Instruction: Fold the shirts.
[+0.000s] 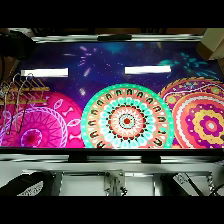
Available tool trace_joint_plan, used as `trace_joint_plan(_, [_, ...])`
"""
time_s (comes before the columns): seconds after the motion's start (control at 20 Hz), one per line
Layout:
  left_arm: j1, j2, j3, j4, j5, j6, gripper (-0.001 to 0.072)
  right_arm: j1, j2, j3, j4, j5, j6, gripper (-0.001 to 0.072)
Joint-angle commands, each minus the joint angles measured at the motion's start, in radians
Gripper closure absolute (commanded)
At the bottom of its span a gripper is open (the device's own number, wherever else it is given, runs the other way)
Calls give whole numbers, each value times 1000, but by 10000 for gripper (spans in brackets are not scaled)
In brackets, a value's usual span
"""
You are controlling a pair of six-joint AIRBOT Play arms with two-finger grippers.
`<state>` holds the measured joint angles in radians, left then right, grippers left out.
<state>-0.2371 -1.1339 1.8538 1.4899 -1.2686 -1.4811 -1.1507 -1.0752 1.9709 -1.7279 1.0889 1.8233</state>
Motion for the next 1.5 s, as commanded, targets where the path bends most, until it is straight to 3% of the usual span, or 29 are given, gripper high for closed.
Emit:
trace_joint_plan(0.0, [1,0,1,4,0,6,115,1,12,0,206,267,-69,123])
trace_joint_plan(0.2, [1,0,1,4,0,6,115,1,12,0,309,435,-111,124])
trace_joint_plan(0.35, [1,-1,0,3,-1,5,115,2,-11,-3,380,653,-223,125])
trace_joint_plan(0.5, [0,-24,0,3,-55,2,115,2,-1,-118,552,728,-288,126])
trace_joint_plan(0.6, [0,-69,0,4,-156,2,115,70,43,-265,549,720,-291,126])
trace_joint_plan(0.7, [0,-129,0,4,-279,-57,115,241,98,-452,534,688,-285,126])
trace_joint_plan(0.85, [-10,-177,-52,14,-333,-134,117,649,168,-734,408,527,-151,126])
trace_joint_plan(0.9, [-29,-172,-114,75,-346,-170,199,790,166,-796,357,480,-91,126])
trace_joint_plan(1.0, [-85,-150,-298,205,-358,-233,218,1082,119,-859,222,401,-19,126])
trace_joint_plan(1.05, [-113,-132,-412,221,-356,-234,203,1220,73,-858,143,390,-9,125])
trace_joint_plan(1.1, [-134,-114,-511,216,-336,-239,122,1322,31,-857,87,387,-9,125])
trace_joint_plan(1.15, [-153,-91,-607,195,-290,-250,-13,1395,-12,-857,58,383,0,125])
trace_joint_plan(1.35, [-168,-11,-790,113,-106,-331,-13,1512,-130,-858,154,361,8,125])
trace_joint_plan(1.45, [-168,-5,-795,114,-60,-320,-13,1539,-144,-858,157,361,8,125])
